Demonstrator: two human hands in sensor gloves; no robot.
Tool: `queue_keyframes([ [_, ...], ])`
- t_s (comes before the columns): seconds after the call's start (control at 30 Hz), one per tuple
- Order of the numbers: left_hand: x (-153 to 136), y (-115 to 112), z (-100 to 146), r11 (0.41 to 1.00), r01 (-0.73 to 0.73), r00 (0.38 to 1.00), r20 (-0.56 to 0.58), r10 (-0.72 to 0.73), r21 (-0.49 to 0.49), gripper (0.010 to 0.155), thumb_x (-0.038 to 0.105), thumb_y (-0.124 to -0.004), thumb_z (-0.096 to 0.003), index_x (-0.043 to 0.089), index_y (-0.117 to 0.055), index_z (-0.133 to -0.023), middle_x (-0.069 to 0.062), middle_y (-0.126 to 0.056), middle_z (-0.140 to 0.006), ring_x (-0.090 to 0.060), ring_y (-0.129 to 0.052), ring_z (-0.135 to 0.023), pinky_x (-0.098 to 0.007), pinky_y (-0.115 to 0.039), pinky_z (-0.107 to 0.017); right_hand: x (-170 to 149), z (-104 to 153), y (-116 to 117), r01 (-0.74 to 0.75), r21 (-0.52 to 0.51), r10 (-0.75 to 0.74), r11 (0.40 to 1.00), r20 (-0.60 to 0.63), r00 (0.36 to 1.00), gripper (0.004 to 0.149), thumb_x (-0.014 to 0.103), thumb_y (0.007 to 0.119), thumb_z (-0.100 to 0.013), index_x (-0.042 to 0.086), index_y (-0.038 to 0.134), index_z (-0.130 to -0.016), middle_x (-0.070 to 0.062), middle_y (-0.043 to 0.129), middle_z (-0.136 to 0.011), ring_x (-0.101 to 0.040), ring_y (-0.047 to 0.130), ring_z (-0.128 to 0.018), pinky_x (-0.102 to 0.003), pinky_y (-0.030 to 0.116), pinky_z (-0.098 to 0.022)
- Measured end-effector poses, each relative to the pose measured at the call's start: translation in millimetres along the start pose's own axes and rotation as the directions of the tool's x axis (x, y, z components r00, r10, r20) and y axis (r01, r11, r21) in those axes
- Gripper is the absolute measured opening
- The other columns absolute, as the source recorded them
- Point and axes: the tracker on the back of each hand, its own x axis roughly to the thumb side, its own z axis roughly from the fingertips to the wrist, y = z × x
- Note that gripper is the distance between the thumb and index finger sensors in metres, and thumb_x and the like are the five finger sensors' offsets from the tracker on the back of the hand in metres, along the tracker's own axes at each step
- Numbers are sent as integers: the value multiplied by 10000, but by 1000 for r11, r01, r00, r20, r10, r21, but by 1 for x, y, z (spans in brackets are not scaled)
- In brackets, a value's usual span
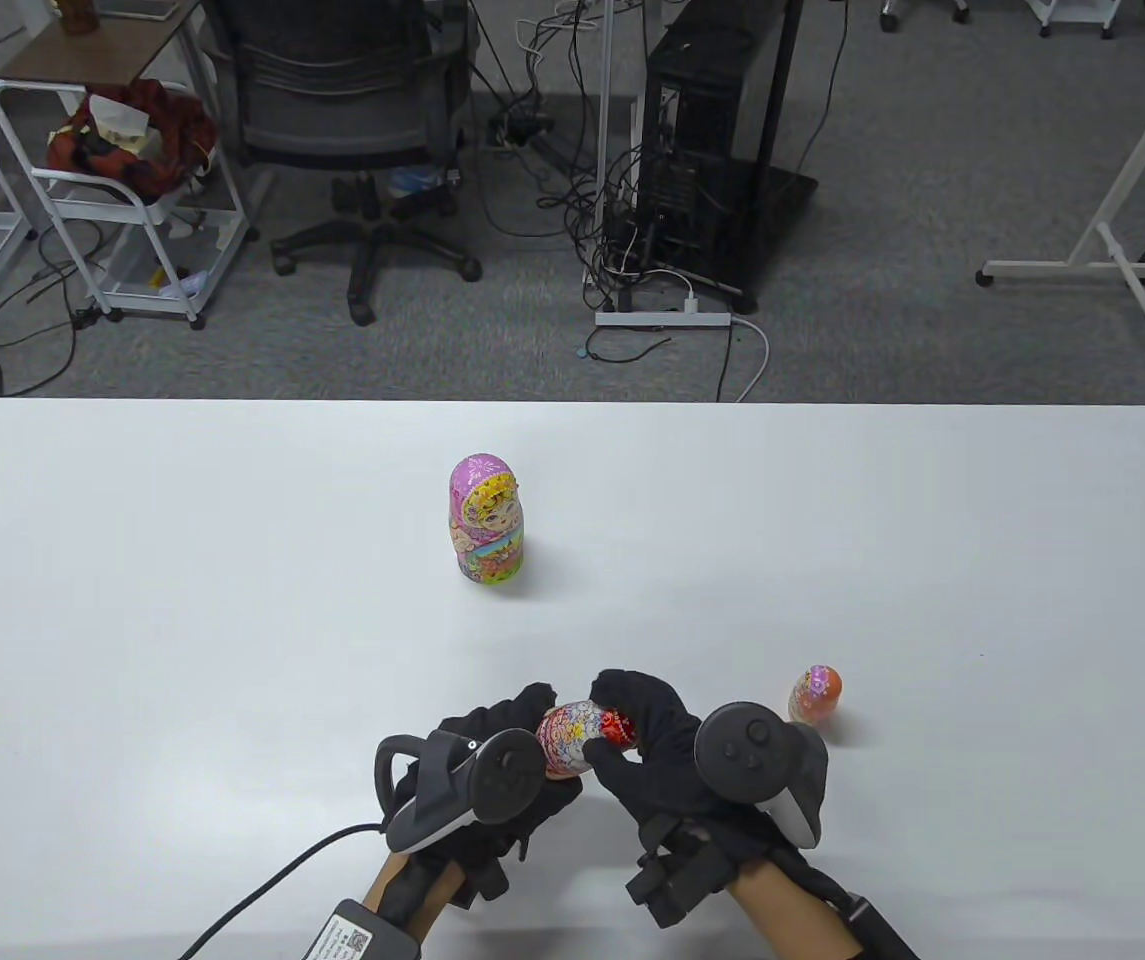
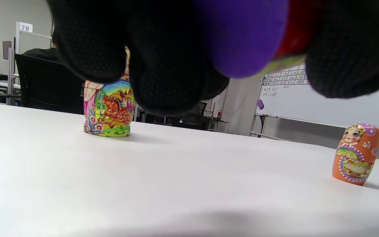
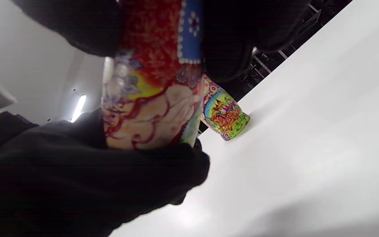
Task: Nest individual Russian dolls into a nested set
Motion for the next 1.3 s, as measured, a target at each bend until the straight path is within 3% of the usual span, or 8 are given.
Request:
queue_keyframes([
  [0.13, -1, -3, -2, 991, 131, 991, -30, -131, -15, 939, 734, -864, -313, 145, -616, -1001, -13, -968, -795, -108, -1041, -495, -448, -862, -549, 3, 1, -4, -116, -82, 118, 990, 11, 993, 618, 473, 781, -463, 328, 461, -972, -150, 563, -1029, -280, 868, -769, -458, 741, -611],
  [0.27, -4, -5, 0, 994, 105, 994, -33, -105, -13, 932, 721, -870, -312, 172, -588, -1012, -5, -935, -839, -119, -1034, -559, -454, -845, -574, 3, 1, -8, -139, -111, 142, 984, 18, 990, 649, 474, 787, -467, 317, 431, -986, -124, 552, -1042, -281, 841, -806, -484, 711, -628],
  [0.43, -11, -4, 1, 1000, 29, 998, -50, -29, 0, 943, 736, -845, -308, 191, -565, -1024, -5, -905, -880, -140, -1025, -637, -468, -824, -595, -3, 1, -12, -512, -192, 517, 837, -26, 855, 674, 506, 752, -473, 298, 382, -997, -84, 574, -1041, -257, 845, -819, -482, 706, -631],
  [0.57, -13, 0, 2, 999, -32, 997, -69, 34, 26, 945, 740, -837, -308, 193, -557, -1027, -10, -891, -895, -148, -1016, -661, -472, -815, -601, -11, -3, -6, -595, -114, 590, 796, -77, 804, 641, 494, 779, -468, 297, 466, -992, -109, 605, -1030, -281, 858, -800, -499, 704, -626],
  [0.77, -10, 1, 2, 999, -32, 998, -54, 34, 30, 950, 743, -831, -310, 193, -546, -1030, -9, -884, -905, -149, -1012, -675, -472, -813, -604, -31, -10, 16, -749, 83, 753, 658, -93, 651, 621, 493, 747, -479, 308, 479, -1008, -103, 615, -1040, -283, 857, -808, -508, 690, -636],
  [1.17, -10, 0, 2, 999, -36, 998, -51, 37, 25, 949, 742, -829, -312, 193, -543, -1032, -11, -880, -909, -149, -1012, -679, -473, -813, -605, -42, -11, 22, -745, 184, 767, 641, -110, 632, 660, 518, 750, -476, 344, 428, -1025, -98, 596, -1054, -313, 814, -847, -529, 671, -642],
  [1.23, -10, 0, 2, 999, -35, 998, -51, 36, 23, 950, 742, -828, -312, 192, -543, -1031, -9, -880, -910, -150, -1011, -679, -473, -813, -605, -40, -11, 17, -715, 196, 740, 671, -109, 664, 715, 595, 700, -463, 371, 342, -1041, -100, 518, -1102, -339, 741, -925, -555, 638, -668],
  [1.3, -10, 1, 3, 999, -36, 998, -53, 37, 28, 951, 743, -825, -313, 191, -541, -1033, -11, -879, -911, -152, -1011, -680, -473, -812, -606, -33, -13, 2, -690, 125, 701, 713, -137, 700, 706, 612, 650, -464, 368, 332, -1045, -105, 466, -1131, -387, 639, -1003, -591, 568, -715],
])
